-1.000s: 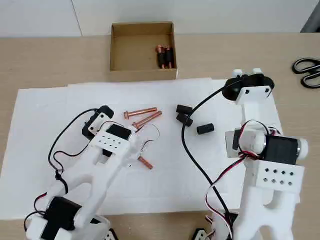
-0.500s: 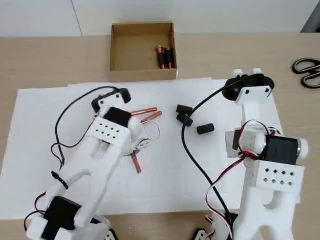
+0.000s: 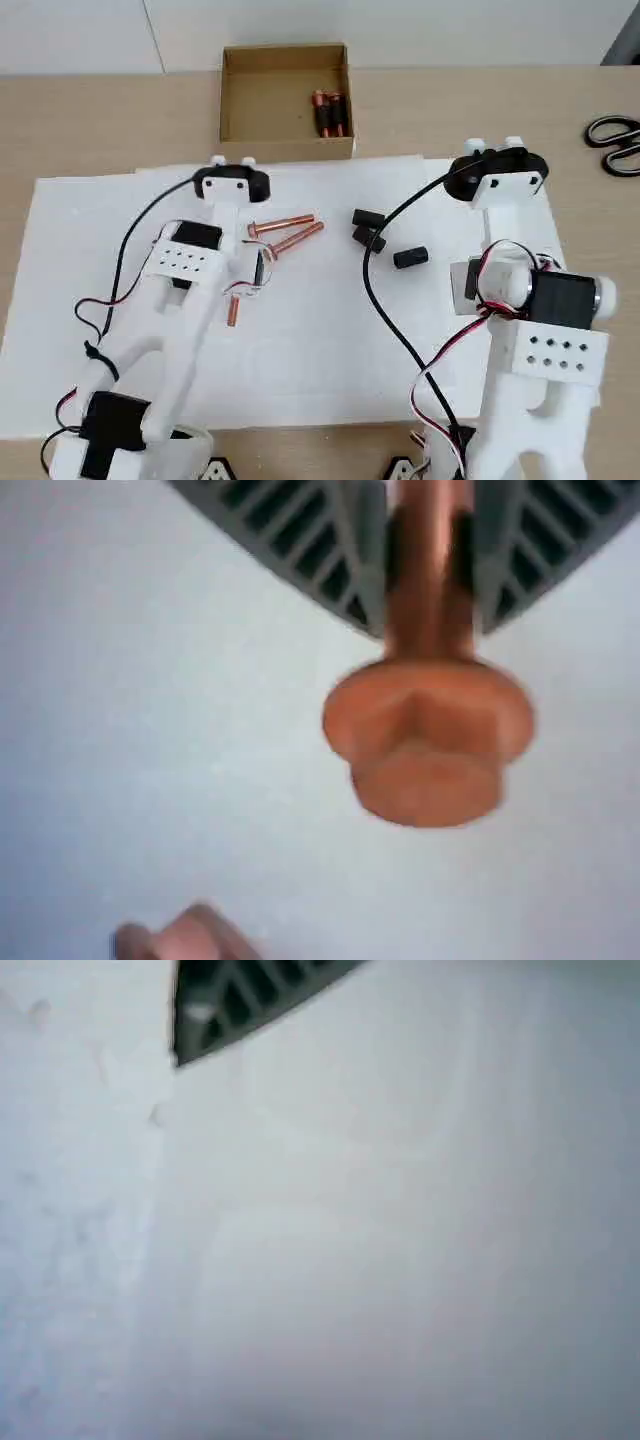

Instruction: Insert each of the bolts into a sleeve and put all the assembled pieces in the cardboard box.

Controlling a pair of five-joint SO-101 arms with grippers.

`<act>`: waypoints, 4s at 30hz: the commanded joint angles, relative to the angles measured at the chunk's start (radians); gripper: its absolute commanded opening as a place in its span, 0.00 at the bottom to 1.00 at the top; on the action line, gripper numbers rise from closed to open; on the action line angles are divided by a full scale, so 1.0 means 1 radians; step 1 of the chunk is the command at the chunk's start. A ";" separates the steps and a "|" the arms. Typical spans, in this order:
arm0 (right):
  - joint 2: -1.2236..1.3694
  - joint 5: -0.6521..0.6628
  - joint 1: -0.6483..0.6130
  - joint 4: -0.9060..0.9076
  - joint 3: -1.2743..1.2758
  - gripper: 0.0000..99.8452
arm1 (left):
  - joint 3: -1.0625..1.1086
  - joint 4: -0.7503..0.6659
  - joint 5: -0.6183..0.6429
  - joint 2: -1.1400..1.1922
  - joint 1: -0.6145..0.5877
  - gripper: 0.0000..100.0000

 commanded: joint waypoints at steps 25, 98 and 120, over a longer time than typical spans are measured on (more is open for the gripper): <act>-0.019 -0.002 0.007 0.005 -0.006 0.19 | 0.085 -0.149 -0.026 -0.025 -0.034 0.08; 0.823 0.322 -0.185 -0.035 -0.545 0.19 | -0.234 0.224 -0.020 -0.164 -0.222 0.01; 0.923 -0.628 -0.329 -0.056 -0.551 0.19 | -0.182 0.222 -0.123 -0.170 -0.227 0.01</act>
